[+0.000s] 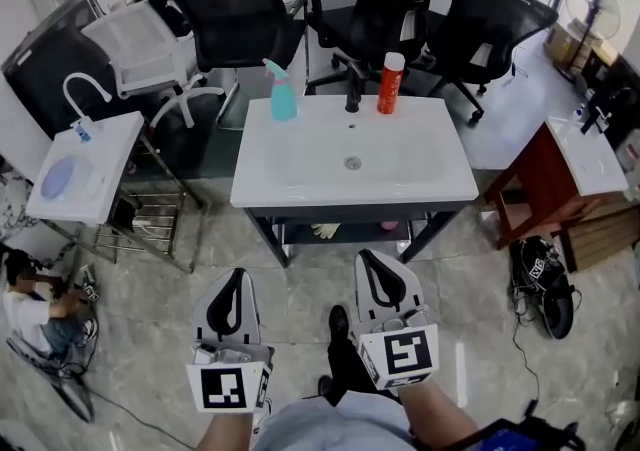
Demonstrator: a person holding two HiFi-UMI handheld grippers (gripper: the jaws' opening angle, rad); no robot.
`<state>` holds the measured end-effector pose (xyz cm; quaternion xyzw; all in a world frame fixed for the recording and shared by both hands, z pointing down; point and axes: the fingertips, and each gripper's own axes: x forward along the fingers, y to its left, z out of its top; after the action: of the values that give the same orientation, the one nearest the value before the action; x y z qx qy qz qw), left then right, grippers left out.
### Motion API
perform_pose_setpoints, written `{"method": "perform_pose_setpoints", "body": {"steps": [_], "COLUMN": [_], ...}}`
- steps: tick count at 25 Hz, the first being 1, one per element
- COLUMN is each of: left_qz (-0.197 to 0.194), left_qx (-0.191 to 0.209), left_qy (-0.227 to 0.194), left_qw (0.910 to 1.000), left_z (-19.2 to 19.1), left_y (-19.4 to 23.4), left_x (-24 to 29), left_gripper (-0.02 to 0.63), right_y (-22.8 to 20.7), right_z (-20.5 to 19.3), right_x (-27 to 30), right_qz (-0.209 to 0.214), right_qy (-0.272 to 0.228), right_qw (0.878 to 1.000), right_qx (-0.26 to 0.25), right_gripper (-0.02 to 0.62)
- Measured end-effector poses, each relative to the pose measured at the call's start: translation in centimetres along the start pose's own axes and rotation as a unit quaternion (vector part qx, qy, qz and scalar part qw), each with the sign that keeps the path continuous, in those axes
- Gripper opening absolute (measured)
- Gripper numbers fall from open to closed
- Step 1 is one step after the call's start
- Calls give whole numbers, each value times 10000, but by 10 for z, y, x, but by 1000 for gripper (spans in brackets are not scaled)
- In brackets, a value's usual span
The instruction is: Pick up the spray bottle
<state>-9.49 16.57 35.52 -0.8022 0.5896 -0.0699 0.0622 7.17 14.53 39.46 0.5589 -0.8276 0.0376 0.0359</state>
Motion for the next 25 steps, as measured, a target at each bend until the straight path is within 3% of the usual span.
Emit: {"method": "perform_pose_setpoints", "body": {"steps": [16, 25], "left_qz": [486, 811], "left_qx": [508, 348], "left_qy": [-58, -26], "left_qw": [9975, 9961], "left_z": [48, 38], "left_y": [48, 75], "left_x": [161, 196], "left_gripper": [17, 16], "right_y": [-85, -88], "right_z": [66, 62], "right_x": [177, 232], "right_qz": [333, 672], "right_qy": [-534, -324], "right_qw": [9978, 9972], "right_qx": [200, 104], "right_gripper": [21, 21]}}
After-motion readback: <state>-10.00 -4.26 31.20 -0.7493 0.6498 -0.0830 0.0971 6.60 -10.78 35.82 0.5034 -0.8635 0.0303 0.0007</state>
